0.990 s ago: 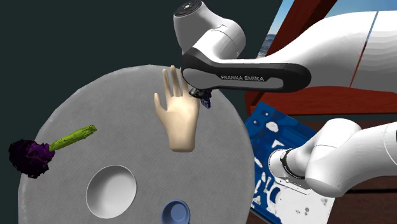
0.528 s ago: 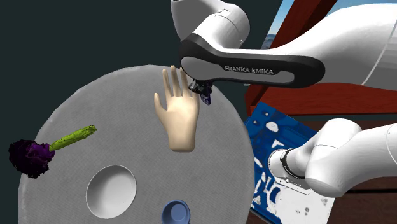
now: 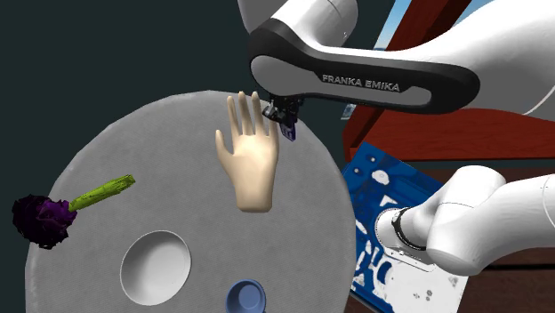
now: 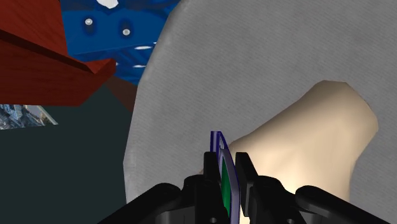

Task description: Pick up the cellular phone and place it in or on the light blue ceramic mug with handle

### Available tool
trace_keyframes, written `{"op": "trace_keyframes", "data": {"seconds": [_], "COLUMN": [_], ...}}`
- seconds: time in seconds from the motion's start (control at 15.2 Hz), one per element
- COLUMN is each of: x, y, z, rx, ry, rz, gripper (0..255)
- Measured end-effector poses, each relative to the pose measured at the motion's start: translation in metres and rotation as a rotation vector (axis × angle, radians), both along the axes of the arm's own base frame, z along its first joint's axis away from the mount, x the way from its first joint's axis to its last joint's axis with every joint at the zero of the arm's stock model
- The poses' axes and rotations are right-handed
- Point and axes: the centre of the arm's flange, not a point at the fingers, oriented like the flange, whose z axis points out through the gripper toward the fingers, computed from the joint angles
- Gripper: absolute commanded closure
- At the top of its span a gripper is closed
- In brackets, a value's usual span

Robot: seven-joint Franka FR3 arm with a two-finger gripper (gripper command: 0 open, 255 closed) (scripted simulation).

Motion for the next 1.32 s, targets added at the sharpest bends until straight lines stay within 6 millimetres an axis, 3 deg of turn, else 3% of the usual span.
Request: {"op": "trace_keyframes", "data": {"seconds": [0.4, 1.32], "x": [-0.002, -0.071], "y": [0.005, 0.168], "z": [0.027, 0.051], "rx": [0.0, 0.0], "ry": [0.0, 0.0], "rz": [0.0, 0.002], "gripper": [255, 255]}}
